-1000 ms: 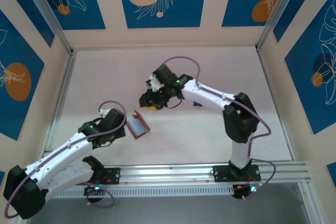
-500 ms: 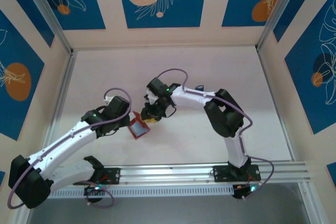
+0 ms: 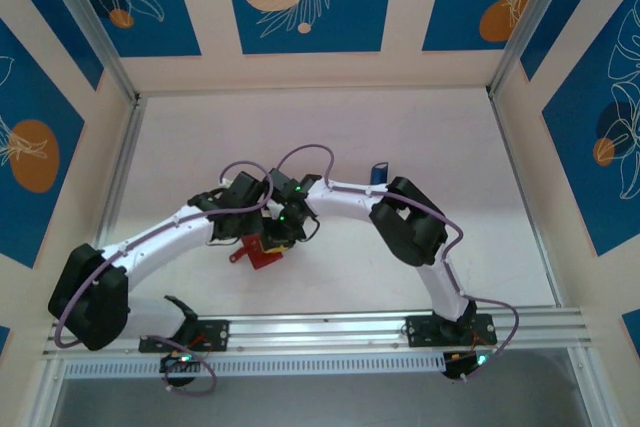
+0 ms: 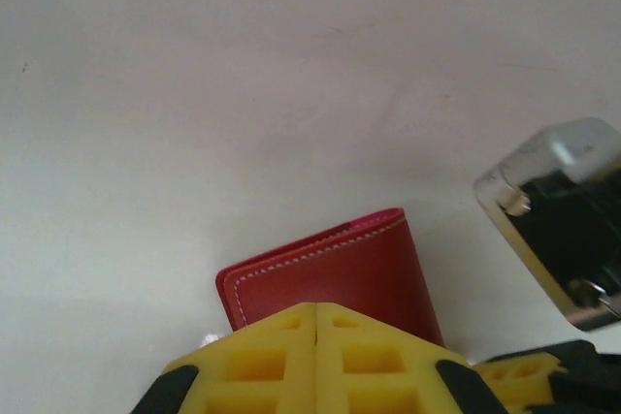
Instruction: Put the credit cards into the card holder
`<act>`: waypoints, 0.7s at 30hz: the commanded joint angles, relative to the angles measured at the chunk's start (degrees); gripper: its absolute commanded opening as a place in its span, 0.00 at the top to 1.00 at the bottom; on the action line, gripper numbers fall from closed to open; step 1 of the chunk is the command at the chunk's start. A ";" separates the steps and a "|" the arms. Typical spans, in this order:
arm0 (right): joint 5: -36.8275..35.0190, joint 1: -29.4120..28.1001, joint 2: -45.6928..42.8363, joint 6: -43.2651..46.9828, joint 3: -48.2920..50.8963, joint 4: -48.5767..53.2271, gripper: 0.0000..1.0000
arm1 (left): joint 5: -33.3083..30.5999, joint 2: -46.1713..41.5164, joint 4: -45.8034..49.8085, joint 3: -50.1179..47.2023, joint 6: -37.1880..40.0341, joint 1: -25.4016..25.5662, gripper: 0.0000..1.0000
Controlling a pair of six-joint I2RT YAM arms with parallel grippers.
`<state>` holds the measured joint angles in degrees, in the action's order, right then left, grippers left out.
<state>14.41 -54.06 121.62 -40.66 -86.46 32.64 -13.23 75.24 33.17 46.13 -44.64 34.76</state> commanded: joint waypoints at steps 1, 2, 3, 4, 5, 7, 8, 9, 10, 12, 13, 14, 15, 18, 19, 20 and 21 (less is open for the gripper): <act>1.32 1.37 -0.31 -0.36 2.33 0.23 0.82 | 1.64 1.45 -3.09 -1.52 -0.28 -1.41 0.96; 1.74 1.50 -0.33 -0.38 2.49 -0.09 0.82 | 2.08 2.25 -3.54 -1.73 -0.20 -1.67 0.97; 2.23 1.80 -0.33 -0.38 2.73 -0.30 0.82 | 2.71 3.09 -4.44 -1.98 -0.03 -1.69 0.97; 2.58 1.95 -0.42 -0.42 2.93 -0.50 0.82 | 3.30 3.85 -5.44 -2.45 -0.01 -1.76 0.97; 2.64 2.02 -0.42 -0.41 3.04 -0.49 0.83 | 3.68 4.39 -6.09 -2.69 0.04 -1.81 0.97; 2.77 2.35 -0.42 -0.38 3.22 -0.70 0.84 | 3.79 5.44 -6.62 -3.03 -0.11 -1.84 0.97; 3.06 2.41 -0.50 -0.36 3.31 -0.78 0.85 | 3.61 5.78 -6.79 -3.27 -0.27 -1.85 0.97; 3.25 2.54 -0.59 -0.36 3.40 -0.93 0.85 | 3.45 5.96 -7.13 -3.73 -0.40 -1.90 0.97; 3.34 2.67 -0.67 -0.34 3.52 -1.09 0.84 | 3.31 6.18 -7.02 -4.27 -0.61 -1.92 0.97; 3.80 2.97 -0.73 -0.12 3.25 -1.09 0.85 | 3.15 6.32 -7.51 -5.84 -1.14 -1.96 0.98; 4.00 3.19 -0.82 -0.12 3.16 -1.09 0.84 | 3.21 6.40 -7.95 -6.94 -1.38 -1.94 0.98; 4.25 3.38 -1.09 -0.05 3.18 -1.09 0.84 | 3.14 6.47 -8.27 -7.77 -1.56 -1.94 0.98; 4.66 3.70 -1.73 0.05 3.43 -1.30 0.83 | 3.00 6.50 -8.45 -8.59 -1.66 -1.89 0.98; 6.61 5.28 -4.89 0.06 5.81 -3.35 0.74 | 2.14 6.06 -8.71 -10.92 -1.80 -1.90 0.98; 7.32 6.11 -6.13 -0.03 6.98 -4.30 0.69 | 1.99 5.73 -8.89 -11.80 -1.83 -1.90 0.99; 7.89 6.88 -7.09 -0.03 8.14 -5.10 0.65 | 1.82 5.39 -9.16 -12.60 -1.83 -1.89 0.98; 7.99 7.44 -7.59 0.19 8.67 -5.36 0.63 | 1.81 5.18 -9.46 -13.47 -1.86 -1.96 0.98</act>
<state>20.67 -48.77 117.38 -40.71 -79.81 27.88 -10.87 79.18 20.45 37.06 -45.80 33.58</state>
